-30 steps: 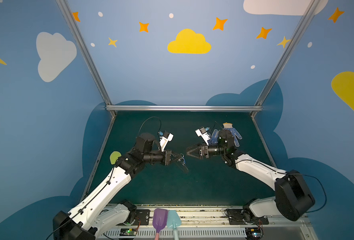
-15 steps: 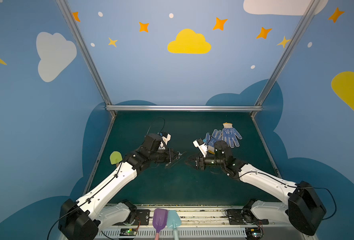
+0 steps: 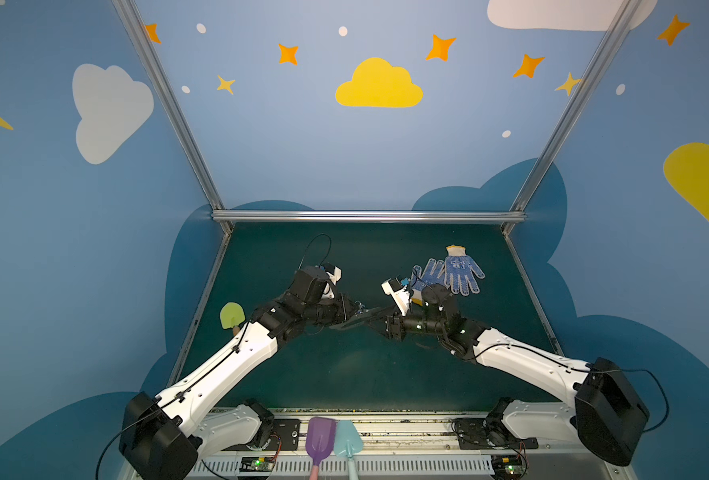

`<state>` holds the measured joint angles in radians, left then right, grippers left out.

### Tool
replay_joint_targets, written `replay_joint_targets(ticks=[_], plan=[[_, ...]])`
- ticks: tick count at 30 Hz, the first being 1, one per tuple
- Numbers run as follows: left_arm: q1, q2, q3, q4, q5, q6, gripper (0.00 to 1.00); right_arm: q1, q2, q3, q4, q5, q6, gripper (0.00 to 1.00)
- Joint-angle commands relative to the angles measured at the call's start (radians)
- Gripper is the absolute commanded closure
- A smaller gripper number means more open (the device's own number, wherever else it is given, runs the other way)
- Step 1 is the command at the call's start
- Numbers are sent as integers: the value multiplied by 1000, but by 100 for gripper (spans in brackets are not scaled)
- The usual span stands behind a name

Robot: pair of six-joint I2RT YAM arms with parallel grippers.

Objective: Put the keys on the keyring

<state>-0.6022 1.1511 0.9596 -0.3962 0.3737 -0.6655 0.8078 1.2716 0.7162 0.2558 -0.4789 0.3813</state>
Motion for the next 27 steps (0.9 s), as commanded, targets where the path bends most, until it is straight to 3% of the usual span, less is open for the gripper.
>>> replay_joint_targets(ticks=[1, 6, 14, 21, 27], plan=[[-7, 2, 3, 39, -5, -14, 96, 22, 13, 40, 20, 28, -19, 53], [-8, 2, -1, 50, 2, -31, 96, 39, 42, 51, 28, 51, -13, 55], [-10, -4, -9, 70, 40, -56, 96, 39, 52, 81, -3, 90, -32, 70], [-11, -8, -18, 92, 68, -78, 96, 41, 60, 94, -34, 101, -44, 76], [-11, -14, -18, 81, 79, -83, 96, 40, 52, 95, -59, 123, -60, 90]])
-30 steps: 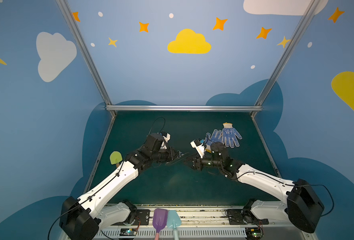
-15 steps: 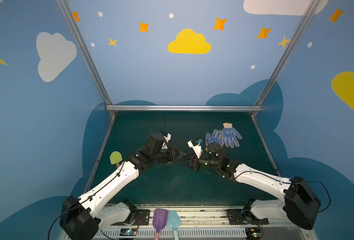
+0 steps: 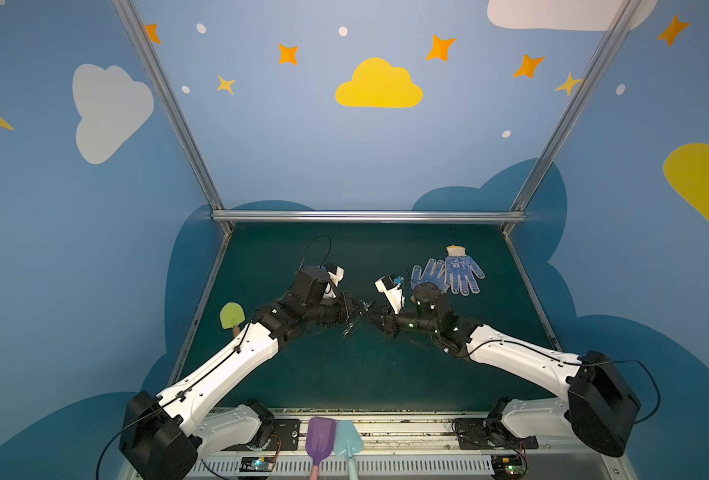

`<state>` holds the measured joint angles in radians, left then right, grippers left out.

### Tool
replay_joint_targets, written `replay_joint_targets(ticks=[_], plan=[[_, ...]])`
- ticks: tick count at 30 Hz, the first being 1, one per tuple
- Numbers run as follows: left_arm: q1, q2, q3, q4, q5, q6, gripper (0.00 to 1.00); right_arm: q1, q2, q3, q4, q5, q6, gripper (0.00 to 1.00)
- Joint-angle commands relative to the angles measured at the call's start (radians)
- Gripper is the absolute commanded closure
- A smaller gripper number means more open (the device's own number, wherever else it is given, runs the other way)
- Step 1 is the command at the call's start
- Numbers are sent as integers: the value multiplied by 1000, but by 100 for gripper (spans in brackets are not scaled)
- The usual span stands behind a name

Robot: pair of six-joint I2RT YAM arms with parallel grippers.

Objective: Put the keys on the keyring

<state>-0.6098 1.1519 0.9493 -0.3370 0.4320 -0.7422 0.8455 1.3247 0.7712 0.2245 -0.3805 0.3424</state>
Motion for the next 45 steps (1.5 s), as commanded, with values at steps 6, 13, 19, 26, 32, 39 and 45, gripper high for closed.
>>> replay_joint_targets(ticks=[6, 13, 19, 26, 32, 39, 45], plan=[[-2, -21, -6, -23, 31, 5, 96, 0, -45, 42, -103, 102, -95, 98], [-2, -33, -15, -42, 31, 9, 96, 1, -96, 35, -135, 124, -174, 100], [11, -48, -11, -50, 34, 19, 96, 1, -122, 43, -197, 95, -227, 100], [24, -48, -10, -37, 61, 10, 92, 3, -134, 44, -228, 83, -219, 100], [24, -80, -72, 47, 76, -77, 55, 3, -133, 54, -237, 101, -211, 100], [-7, -69, -156, 223, 88, -215, 47, 7, -137, 47, -210, 118, -194, 100], [-17, -57, -154, 255, 82, -217, 48, 16, -130, 42, -195, 116, -192, 100]])
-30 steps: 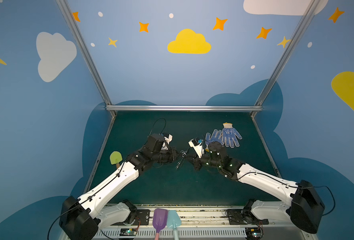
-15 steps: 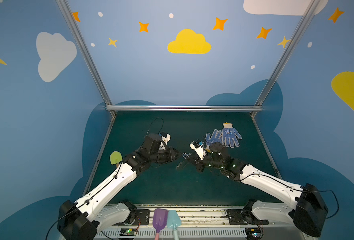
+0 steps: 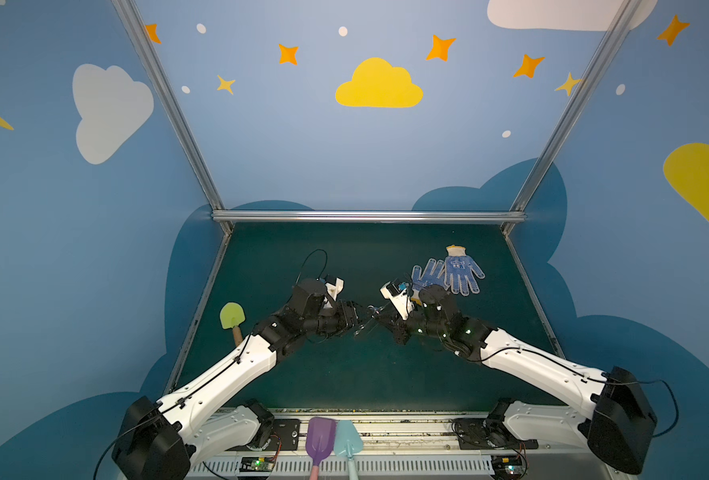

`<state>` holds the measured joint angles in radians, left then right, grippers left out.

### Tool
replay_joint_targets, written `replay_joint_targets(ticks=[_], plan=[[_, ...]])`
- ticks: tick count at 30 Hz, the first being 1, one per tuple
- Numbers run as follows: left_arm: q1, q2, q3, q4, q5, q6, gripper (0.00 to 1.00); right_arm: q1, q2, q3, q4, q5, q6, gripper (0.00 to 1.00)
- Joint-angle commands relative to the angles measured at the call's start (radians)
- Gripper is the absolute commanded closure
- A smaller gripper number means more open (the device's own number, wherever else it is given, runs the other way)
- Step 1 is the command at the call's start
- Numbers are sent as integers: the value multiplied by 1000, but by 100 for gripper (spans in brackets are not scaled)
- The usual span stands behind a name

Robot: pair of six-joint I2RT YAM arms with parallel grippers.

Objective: Put the keys on the keyring

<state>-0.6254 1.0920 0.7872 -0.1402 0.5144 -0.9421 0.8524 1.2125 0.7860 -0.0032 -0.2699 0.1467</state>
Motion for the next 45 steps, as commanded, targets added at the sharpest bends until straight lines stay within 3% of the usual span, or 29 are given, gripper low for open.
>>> replay_joint_targets(ticks=[1, 5, 12, 19, 32, 40, 45], plan=[[-2, 7, 9, 62, 1, -18, 48, 11, -18, 27, 35, 3, 4, 100], [-4, 37, 15, 80, 14, -24, 52, 13, -22, 24, 39, 2, 4, 100], [-4, 55, 19, 103, 36, -33, 69, 14, -26, 24, 41, 11, 1, 100], [-3, 48, 19, 96, 37, -20, 96, 14, -27, 19, 44, 0, 0, 100], [9, 47, 75, -45, 112, 73, 96, 10, -79, 4, -10, 115, -37, 100], [5, 103, 100, -77, 232, 82, 96, 10, -94, 54, -117, 171, -167, 100], [3, 127, 114, -96, 307, 96, 96, 11, -113, 73, -174, 147, -277, 100]])
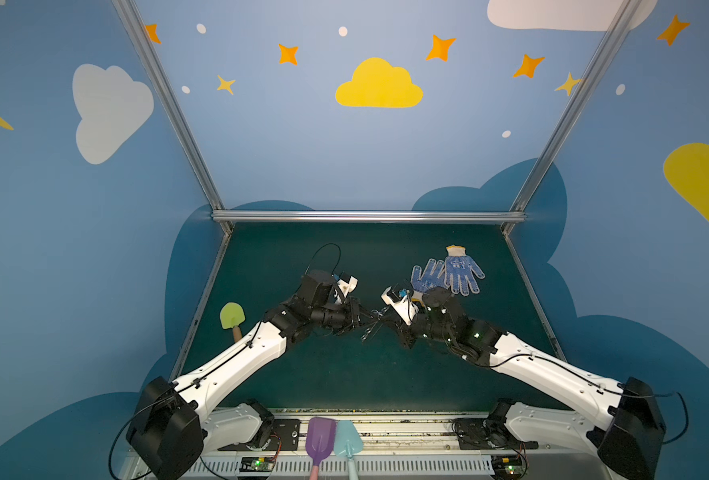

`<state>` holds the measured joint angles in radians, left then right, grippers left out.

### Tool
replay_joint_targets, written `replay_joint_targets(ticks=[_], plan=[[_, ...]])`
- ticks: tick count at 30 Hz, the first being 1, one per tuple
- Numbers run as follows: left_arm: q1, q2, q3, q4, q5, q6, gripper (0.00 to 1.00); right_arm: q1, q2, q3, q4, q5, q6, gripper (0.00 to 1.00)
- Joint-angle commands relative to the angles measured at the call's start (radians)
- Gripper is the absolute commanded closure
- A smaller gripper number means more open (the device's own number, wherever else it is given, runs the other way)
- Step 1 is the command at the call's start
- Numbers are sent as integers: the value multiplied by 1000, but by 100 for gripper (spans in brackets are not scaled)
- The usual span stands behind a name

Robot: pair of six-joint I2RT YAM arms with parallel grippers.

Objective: Put the keys on the keyring

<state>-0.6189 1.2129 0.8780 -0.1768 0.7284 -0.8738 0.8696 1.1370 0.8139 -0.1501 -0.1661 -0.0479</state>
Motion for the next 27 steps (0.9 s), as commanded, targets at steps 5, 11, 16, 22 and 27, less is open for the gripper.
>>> replay_joint_targets(ticks=[5, 11, 16, 22, 27], plan=[[-12, 34, 34, -76, 157, 44, 96, -3, -51, 50, -55, -49, -185, 100], [31, 9, 34, -132, 144, 75, 96, 3, -72, 57, -113, -107, -201, 100], [82, -14, 7, -118, 132, 64, 92, 6, -54, 90, -222, -166, -157, 100], [109, -31, 8, -112, 128, 66, 68, 11, -79, 55, -238, -199, -85, 100], [116, -52, -6, -87, 127, 64, 56, 8, -72, 48, -212, -149, 10, 100]])
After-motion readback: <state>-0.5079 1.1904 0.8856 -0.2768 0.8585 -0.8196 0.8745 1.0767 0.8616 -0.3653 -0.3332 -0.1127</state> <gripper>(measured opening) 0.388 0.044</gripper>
